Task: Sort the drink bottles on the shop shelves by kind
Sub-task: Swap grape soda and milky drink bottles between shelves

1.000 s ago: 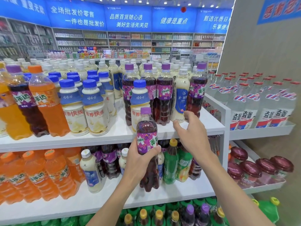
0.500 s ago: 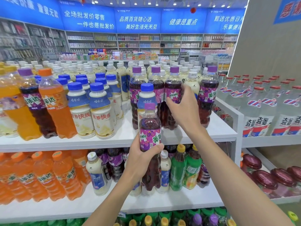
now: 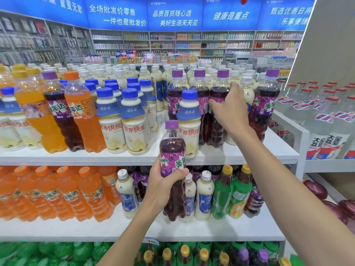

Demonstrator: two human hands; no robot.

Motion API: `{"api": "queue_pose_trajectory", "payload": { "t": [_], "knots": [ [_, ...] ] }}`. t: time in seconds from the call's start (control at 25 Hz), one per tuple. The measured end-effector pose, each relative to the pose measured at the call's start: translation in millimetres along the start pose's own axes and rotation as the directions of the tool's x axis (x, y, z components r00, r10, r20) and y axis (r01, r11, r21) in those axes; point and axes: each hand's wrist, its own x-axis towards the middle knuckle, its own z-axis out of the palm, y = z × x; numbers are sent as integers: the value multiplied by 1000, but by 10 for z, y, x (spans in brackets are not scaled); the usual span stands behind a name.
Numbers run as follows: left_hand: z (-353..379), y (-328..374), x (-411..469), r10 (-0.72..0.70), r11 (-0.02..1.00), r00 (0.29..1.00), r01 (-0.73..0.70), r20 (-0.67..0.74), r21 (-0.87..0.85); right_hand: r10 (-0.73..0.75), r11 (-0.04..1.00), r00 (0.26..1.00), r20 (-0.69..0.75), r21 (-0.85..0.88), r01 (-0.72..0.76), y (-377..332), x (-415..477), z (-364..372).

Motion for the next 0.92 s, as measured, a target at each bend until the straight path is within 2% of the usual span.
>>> {"api": "queue_pose_trajectory", "payload": {
  "t": [0.16, 0.36, 0.48, 0.72, 0.92],
  "knots": [
    [-187, -118, -76, -34, 999, 997, 33, -70, -17, 8, 1000, 998, -59, -29, -9, 39, -43, 32],
    [-303, -236, -139, -46, 999, 994, 43, -103, -31, 82, 985, 997, -6, 156, -80, 118, -177, 129],
    [-364, -272, -205, -59, 998, 993, 57, -102, -22, 112, 973, 993, 23, 200, -115, 238, -281, 186],
    [-606, -402, -305, -115, 993, 978, 111, -174, -33, 93, 946, 994, -62, 316, -69, 302, -590, -42],
    [-725, -522, -371, -147, 989, 963, 149, -225, -6, 49, 836, 994, -96, 548, 11, 202, -1039, -211]
  ]
}}
